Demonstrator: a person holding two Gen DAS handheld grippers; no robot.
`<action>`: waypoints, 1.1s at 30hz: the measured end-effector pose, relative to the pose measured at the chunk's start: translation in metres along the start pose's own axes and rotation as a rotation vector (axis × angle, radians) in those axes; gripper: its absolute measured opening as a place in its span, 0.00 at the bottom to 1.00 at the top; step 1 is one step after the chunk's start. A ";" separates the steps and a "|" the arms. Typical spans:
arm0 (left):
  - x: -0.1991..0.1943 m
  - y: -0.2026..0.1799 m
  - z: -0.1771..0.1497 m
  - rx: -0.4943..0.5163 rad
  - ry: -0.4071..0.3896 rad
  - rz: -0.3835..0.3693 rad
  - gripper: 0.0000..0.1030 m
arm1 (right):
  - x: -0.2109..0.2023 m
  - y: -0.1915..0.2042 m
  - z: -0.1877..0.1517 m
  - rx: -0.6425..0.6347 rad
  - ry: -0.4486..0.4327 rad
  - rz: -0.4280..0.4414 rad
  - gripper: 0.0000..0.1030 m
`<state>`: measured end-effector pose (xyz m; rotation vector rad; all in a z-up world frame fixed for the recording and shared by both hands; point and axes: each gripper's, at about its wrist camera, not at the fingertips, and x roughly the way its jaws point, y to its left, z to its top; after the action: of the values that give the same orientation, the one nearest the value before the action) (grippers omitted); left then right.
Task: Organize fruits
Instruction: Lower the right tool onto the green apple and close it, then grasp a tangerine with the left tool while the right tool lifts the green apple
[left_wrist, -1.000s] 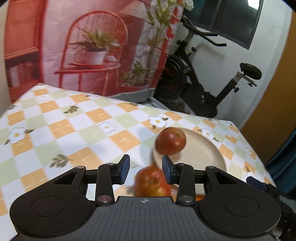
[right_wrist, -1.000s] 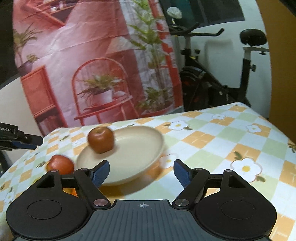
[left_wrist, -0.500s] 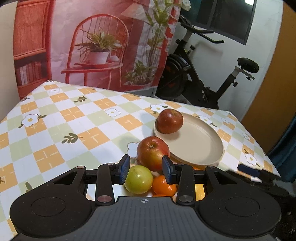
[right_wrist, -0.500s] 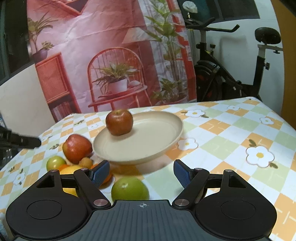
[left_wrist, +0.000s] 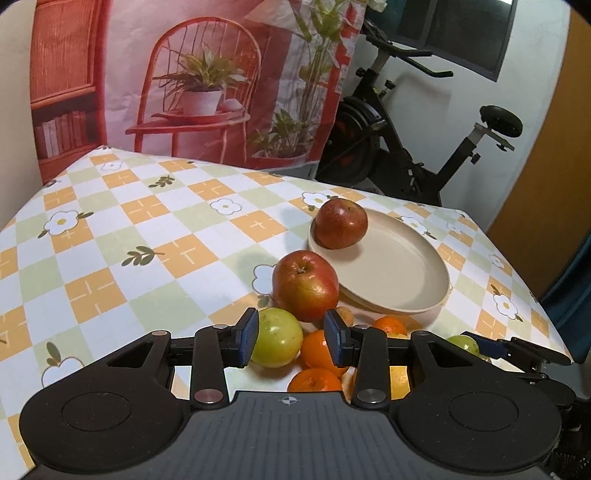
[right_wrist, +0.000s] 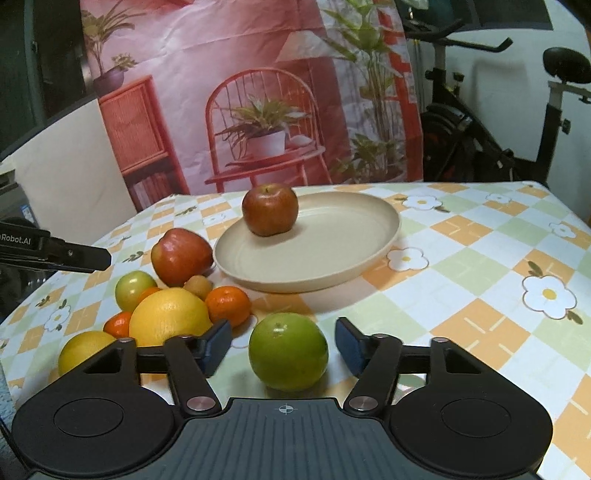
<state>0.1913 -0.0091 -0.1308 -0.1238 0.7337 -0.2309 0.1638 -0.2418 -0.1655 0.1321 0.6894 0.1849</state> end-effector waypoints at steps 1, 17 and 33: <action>0.000 0.001 0.000 -0.005 0.003 0.002 0.40 | 0.001 0.000 0.000 -0.003 0.006 0.001 0.51; 0.004 0.001 -0.004 -0.029 0.043 -0.019 0.49 | 0.004 0.003 -0.001 -0.032 0.035 -0.015 0.41; 0.026 0.010 -0.016 -0.134 0.198 -0.121 0.43 | 0.004 0.003 -0.001 -0.031 0.034 -0.015 0.41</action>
<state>0.2014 -0.0067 -0.1613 -0.2763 0.9399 -0.3125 0.1663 -0.2384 -0.1684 0.0937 0.7213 0.1839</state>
